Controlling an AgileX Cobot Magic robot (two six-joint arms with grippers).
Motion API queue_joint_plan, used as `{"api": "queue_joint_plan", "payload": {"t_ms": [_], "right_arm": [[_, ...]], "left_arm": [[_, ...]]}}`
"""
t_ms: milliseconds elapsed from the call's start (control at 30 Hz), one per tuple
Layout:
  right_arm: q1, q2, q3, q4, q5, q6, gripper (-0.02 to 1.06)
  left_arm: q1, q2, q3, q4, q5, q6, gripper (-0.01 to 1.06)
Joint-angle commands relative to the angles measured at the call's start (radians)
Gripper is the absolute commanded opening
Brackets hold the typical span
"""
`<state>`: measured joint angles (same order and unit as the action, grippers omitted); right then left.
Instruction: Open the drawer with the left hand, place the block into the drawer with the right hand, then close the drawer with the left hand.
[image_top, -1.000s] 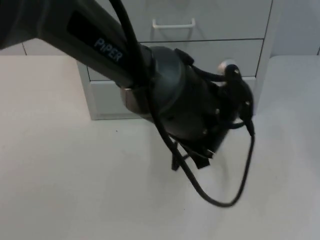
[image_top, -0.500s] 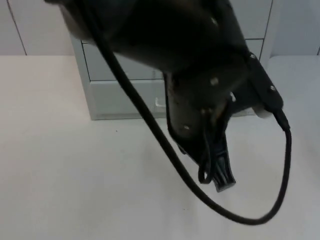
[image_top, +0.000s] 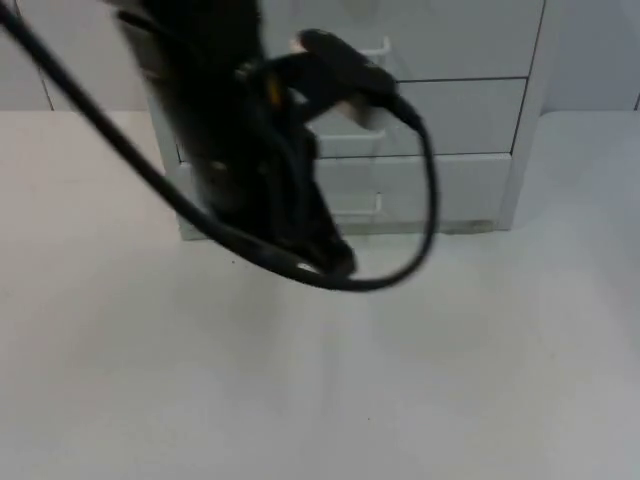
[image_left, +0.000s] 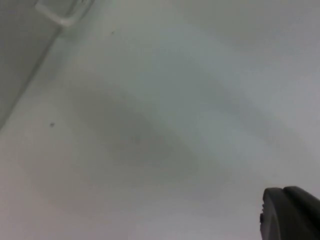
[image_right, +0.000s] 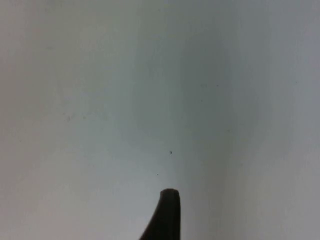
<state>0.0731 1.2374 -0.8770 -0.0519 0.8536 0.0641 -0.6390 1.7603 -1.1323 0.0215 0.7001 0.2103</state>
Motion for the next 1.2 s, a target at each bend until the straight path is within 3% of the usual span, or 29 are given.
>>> {"api": "queue_joint_plan", "payload": {"t_ms": [0,67,267,300,433,500,533,700,867,1167], "right_arm": [[-0.007,-0.009,0.003,0.002,-0.005,-0.009,0.75],[-0.007,-0.009,0.003,0.002,-0.005,-0.009,0.75],[-0.007,-0.009,0.003,0.002,-0.012,-0.009,0.75],[-0.007,-0.009,0.003,0.002,-0.012,-0.009,0.75],[-0.007,-0.009,0.003,0.002,-0.012,-0.009,0.75],[-0.007,-0.009,0.003,0.002,-0.012,-0.009,0.75],[-0.007,-0.009,0.003,0.002,-0.012,-0.009,0.75],[-0.007,-0.009,0.003,0.002,-0.016,-0.009,0.75],[-0.007,-0.009,0.003,0.002,-0.017,-0.011,0.75],[0.005,-0.046,0.003,0.007,-0.046,-0.022,0.75]], "left_arm": [[0.045,-0.07,0.052,-0.055,-0.032,0.002,0.0],[0.078,-0.105,0.072,-0.072,-0.038,-0.001,0.0],[0.289,-0.262,0.183,-0.155,-0.043,-0.027,0.0],[0.289,-0.262,0.183,-0.155,-0.043,-0.027,0.0],[0.492,-0.375,0.257,-0.178,-0.044,-0.027,0.0],[0.515,-0.386,0.264,-0.182,-0.044,-0.027,0.0],[0.583,-0.415,0.285,-0.208,-0.042,-0.027,0.0],[0.75,-0.49,0.301,-0.315,-0.001,0.067,0.0],[0.816,-0.536,0.301,-0.385,0.016,0.131,0.0],[0.822,-0.67,0.301,-0.355,0.02,0.125,0.0]]}}
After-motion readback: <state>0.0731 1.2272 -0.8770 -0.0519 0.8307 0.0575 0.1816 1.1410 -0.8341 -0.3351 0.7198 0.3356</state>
